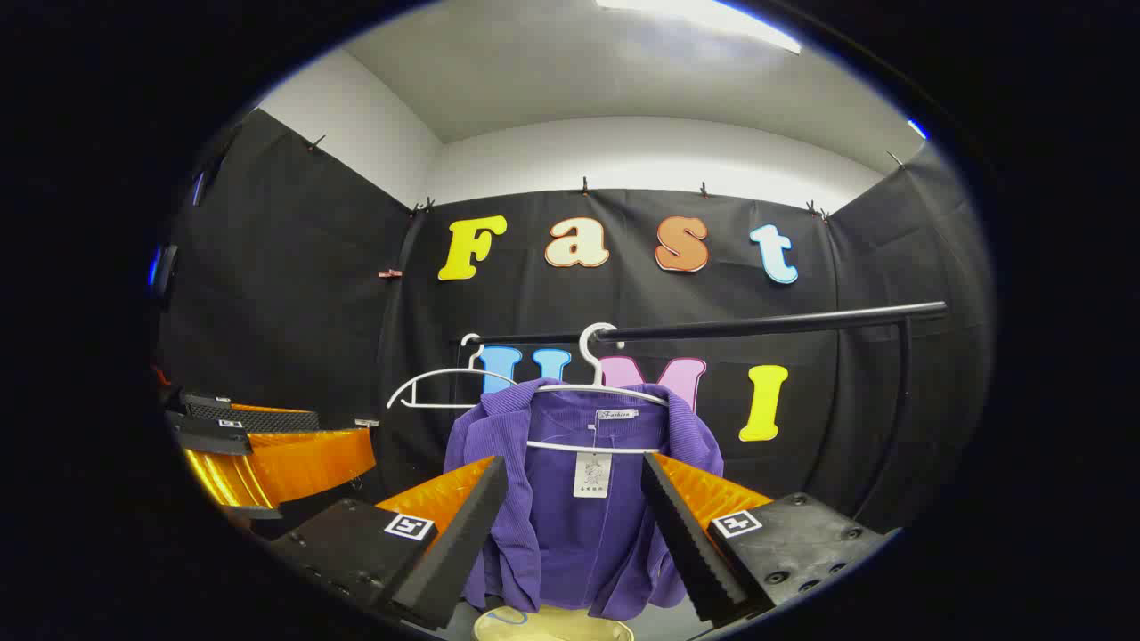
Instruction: Grasp the clothes on the hanger with both hands and then place them into the laundry hamper below.
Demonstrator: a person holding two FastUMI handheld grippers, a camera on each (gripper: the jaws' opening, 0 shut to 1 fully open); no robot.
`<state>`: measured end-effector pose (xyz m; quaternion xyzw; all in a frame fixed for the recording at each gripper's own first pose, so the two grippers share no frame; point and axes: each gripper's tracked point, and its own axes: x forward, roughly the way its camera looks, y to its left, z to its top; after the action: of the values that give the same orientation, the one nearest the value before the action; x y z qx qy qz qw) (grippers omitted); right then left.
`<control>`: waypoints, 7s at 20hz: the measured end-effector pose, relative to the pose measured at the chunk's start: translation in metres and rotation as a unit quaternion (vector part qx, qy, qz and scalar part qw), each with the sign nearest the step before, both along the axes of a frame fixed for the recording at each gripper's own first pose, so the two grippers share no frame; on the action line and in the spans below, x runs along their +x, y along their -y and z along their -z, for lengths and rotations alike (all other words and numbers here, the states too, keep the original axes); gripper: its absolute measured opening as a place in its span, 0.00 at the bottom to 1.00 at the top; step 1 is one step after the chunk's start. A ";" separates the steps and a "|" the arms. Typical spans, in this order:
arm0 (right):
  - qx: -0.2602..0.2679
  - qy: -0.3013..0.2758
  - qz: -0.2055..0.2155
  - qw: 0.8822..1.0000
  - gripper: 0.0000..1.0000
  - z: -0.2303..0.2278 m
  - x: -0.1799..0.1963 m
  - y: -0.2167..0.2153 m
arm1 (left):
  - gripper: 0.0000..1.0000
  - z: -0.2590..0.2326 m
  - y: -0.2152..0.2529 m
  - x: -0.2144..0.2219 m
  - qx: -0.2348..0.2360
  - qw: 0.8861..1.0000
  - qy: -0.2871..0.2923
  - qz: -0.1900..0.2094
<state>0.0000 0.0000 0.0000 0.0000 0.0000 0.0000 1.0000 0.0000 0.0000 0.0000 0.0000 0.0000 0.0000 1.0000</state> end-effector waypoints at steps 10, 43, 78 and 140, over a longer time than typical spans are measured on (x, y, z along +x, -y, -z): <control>-0.007 0.018 0.029 0.999 0.97 -0.012 -0.012 0.012 | 0.94 -0.002 0.020 0.013 -0.004 0.999 0.008 0.041; -0.014 -0.013 0.162 0.987 0.97 0.025 0.001 0.052 | 0.94 0.032 -0.002 0.072 -0.021 0.992 -0.038 0.121; 0.111 -0.085 -0.034 0.990 0.84 0.149 0.221 0.153 | 0.92 0.054 -0.014 0.238 0.056 0.980 0.035 -0.188; 0.234 0.026 -0.180 0.955 0.24 0.032 0.285 0.137 | 0.06 0.051 -0.147 0.272 0.151 0.954 -0.001 -0.260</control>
<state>0.2854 -0.1368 -0.0322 0.2336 -0.0255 0.1799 0.9552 0.2723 0.1470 -0.0513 0.1506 0.0009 0.2604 0.9537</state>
